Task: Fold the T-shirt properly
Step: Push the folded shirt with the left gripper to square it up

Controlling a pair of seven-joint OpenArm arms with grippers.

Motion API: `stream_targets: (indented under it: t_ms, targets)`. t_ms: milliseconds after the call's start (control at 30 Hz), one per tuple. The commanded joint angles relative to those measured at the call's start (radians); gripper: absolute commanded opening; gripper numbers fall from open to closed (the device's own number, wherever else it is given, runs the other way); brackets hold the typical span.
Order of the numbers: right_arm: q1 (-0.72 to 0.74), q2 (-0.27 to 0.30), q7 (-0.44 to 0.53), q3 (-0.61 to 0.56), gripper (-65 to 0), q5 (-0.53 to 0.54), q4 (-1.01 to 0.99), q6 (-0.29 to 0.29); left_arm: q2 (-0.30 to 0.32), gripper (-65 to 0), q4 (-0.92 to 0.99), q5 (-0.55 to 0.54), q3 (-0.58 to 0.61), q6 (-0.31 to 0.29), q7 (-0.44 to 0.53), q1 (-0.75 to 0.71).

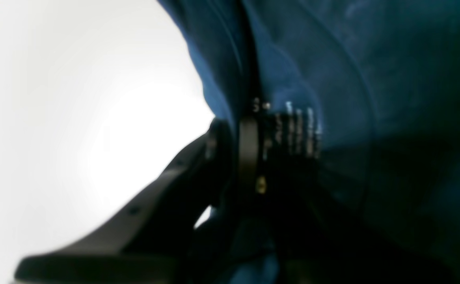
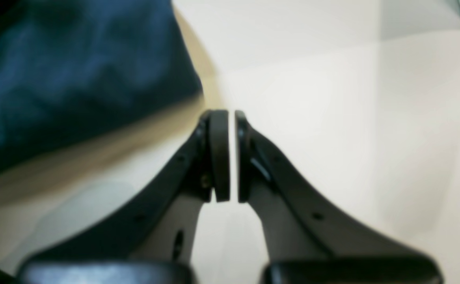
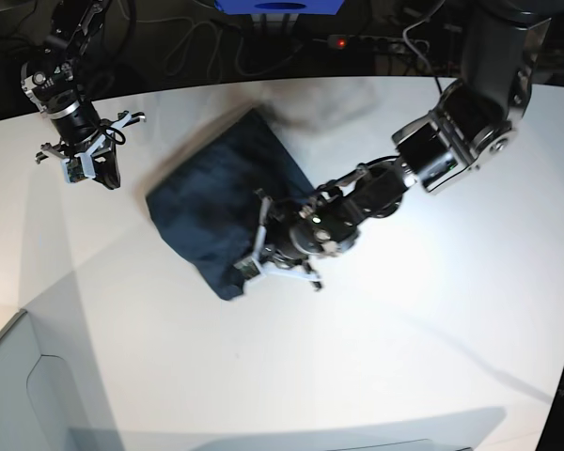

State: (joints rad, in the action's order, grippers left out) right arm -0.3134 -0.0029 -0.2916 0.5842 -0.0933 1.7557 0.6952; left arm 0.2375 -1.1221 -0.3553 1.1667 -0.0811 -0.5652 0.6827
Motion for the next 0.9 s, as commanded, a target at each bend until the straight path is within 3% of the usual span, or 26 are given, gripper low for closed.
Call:
stream_targets:
  t_ms: [0, 133, 200, 267, 367, 433, 500, 700, 867]
  targets:
    - [0.004, 0.008, 0.028, 0.006, -64.8, 0.020, 0.017, 0.003, -0.019, -65.0, 0.009, 0.012, 0.031, -0.081, -0.025, 0.019]
    - [0.003, 0.004, 0.028, 0.030, -64.8, 0.020, 0.017, 0.003, -0.088, -65.0, 0.055, 0.151, 0.040, -0.282, -0.023, 0.032]
    - [0.003, -0.001, 0.027, 0.052, -64.8, 0.020, 0.017, 0.003, -0.119, -65.0, 0.075, 0.246, 0.038, -0.351, -0.025, 0.032]
    - [0.003, -0.004, 0.027, 0.061, -64.8, 0.020, 0.017, 0.003, -0.131, -58.9, 0.076, 0.322, 0.029, -0.349, -0.026, 0.030]
    - [0.003, -0.004, 0.027, 0.061, -64.8, 0.020, 0.017, 0.003, -0.132, -44.0, 0.064, 0.396, 0.008, -0.352, -0.026, 0.029]
    - [0.003, -0.004, 0.027, 0.061, -64.8, 0.020, 0.017, 0.003, -0.129, -33.3, 0.035, 0.408, -0.009, -0.352, -0.026, 0.029]
    - [0.003, -0.004, 0.027, 0.061, -64.8, 0.020, 0.017, 0.003, -0.125, -27.0, 0.000, 0.407, -0.037, -0.352, -0.026, 0.029]
    - [0.004, -0.004, 0.027, 0.059, -64.8, 0.020, 0.013, 0.003, -0.080, -24.8, -0.157, 0.414, -0.212, -0.352, -0.026, -0.010]
    - [0.009, -0.004, 0.027, 0.053, -64.8, 0.020, 0.008, 0.003, -0.034, -24.7, -0.356, 0.414, -0.442, -0.352, -0.019, -0.120]
